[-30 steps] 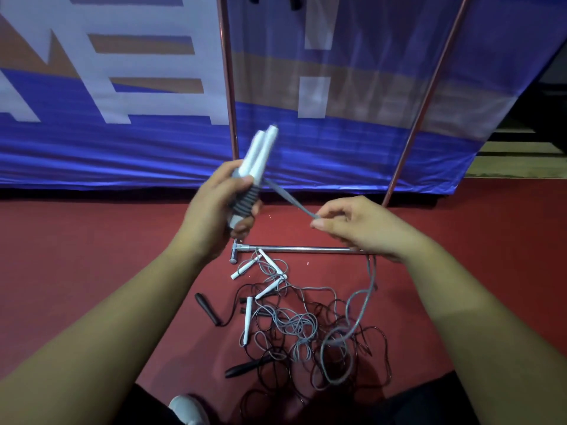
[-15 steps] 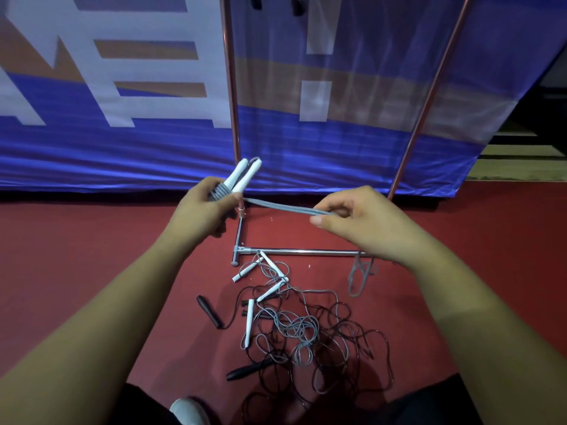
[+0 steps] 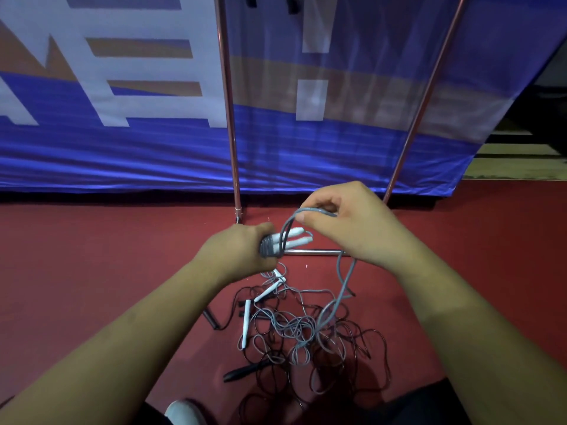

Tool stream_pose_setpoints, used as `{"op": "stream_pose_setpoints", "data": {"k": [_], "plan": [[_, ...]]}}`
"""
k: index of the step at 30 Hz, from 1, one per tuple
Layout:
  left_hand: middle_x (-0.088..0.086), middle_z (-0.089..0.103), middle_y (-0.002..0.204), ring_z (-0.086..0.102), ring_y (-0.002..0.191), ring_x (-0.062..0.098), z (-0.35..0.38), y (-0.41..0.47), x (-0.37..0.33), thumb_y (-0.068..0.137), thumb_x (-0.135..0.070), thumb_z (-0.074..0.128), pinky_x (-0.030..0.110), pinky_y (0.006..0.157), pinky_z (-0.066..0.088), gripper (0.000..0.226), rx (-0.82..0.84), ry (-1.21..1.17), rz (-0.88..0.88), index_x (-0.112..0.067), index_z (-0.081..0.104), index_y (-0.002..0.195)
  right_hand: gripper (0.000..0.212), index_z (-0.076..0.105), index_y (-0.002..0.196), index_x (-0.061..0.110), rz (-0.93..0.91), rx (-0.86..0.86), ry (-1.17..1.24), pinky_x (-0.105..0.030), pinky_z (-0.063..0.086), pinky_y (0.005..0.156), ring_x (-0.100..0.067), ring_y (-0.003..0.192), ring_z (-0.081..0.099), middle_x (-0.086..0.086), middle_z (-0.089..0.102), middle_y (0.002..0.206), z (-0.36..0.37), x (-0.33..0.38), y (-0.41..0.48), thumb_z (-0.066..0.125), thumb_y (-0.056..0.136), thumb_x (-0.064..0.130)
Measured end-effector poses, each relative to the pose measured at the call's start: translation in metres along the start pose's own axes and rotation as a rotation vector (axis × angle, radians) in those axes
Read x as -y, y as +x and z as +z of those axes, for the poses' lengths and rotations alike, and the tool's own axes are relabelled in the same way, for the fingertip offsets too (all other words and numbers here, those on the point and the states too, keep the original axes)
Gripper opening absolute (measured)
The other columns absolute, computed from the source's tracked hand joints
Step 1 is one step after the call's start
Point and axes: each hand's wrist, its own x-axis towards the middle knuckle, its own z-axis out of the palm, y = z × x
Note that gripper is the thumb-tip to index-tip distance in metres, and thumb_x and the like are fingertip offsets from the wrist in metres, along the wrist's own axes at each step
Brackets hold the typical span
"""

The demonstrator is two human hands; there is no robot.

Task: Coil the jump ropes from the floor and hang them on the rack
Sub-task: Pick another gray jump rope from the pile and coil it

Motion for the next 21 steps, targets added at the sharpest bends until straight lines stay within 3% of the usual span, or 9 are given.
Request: {"op": "stream_pose_setpoints", "data": {"k": [3,7,10,12,15,18,21], "plan": [[-0.010,0.056,0.070,0.057,0.076,0.019,0.003,-0.002,-0.014,0.073,-0.078,0.062,0.030,0.064,0.044,0.053,0.001,0.039,0.048,-0.040,0.059,0.110,0.010,0.075,0.082,0.017,0.011,-0.046,0.000,-0.041,0.053,0.075,-0.022,0.077,0.066,-0.002,0.072,0.076,-0.002,-0.003,0.002,0.069,0.087,0.021],[-0.005,0.055,0.072,0.063,0.082,0.023,-0.003,-0.004,-0.022,0.083,-0.062,0.062,0.029,0.062,0.036,0.045,-0.055,0.086,0.161,-0.042,0.059,0.123,0.009,0.076,0.080,0.017,0.060,-0.164,0.002,-0.033,0.050,0.070,-0.019,0.075,0.065,-0.001,0.072,0.073,-0.011,-0.013,0.004,0.072,0.086,0.023],[-0.009,0.051,0.066,0.051,0.066,0.013,-0.012,-0.008,-0.019,0.086,-0.054,0.066,0.028,0.060,0.032,0.043,0.031,0.018,0.296,-0.044,0.057,0.127,0.010,0.076,0.080,0.015,0.100,-0.197,0.005,-0.029,0.046,0.065,-0.011,0.065,0.060,0.000,0.071,0.071,-0.016,-0.026,0.008,0.072,0.086,0.021],[-0.009,0.049,0.060,0.046,0.058,0.008,-0.017,-0.011,-0.018,0.085,-0.054,0.069,0.026,0.056,0.033,0.031,0.092,-0.154,0.354,-0.036,0.063,0.109,0.011,0.076,0.079,0.013,0.143,-0.214,0.017,-0.023,0.041,0.059,-0.001,0.058,0.052,0.005,0.067,0.064,-0.017,-0.039,0.011,0.074,0.085,0.021],[-0.003,0.052,0.060,0.046,0.051,0.008,-0.020,-0.015,-0.020,0.086,-0.044,0.074,0.026,0.051,0.038,0.027,0.138,-0.539,0.338,-0.023,0.059,0.081,0.009,0.073,0.080,0.014,0.205,-0.207,0.073,-0.019,0.034,0.052,-0.001,0.049,0.043,0.009,0.057,0.053,-0.017,-0.056,0.013,0.075,0.086,0.021],[0.003,0.055,0.061,0.048,0.048,0.018,-0.021,-0.019,-0.024,0.089,-0.031,0.072,0.029,0.045,0.038,0.023,0.099,-0.903,0.278,-0.014,0.060,0.082,0.006,0.071,0.083,0.013,0.223,-0.104,0.104,-0.022,0.030,0.049,-0.007,0.046,0.036,0.006,0.049,0.049,-0.012,-0.065,0.014,0.071,0.089,0.015],[0.008,0.058,0.060,0.047,0.040,0.018,-0.026,-0.017,-0.026,0.091,-0.026,0.067,0.023,0.039,0.038,0.021,-0.087,-1.144,0.168,-0.008,0.059,0.100,0.013,0.070,0.084,0.014,0.279,0.093,0.124,-0.015,0.030,0.044,-0.001,0.040,0.038,0.009,0.050,0.045,-0.004,-0.065,0.014,0.064,0.095,0.017]]}}
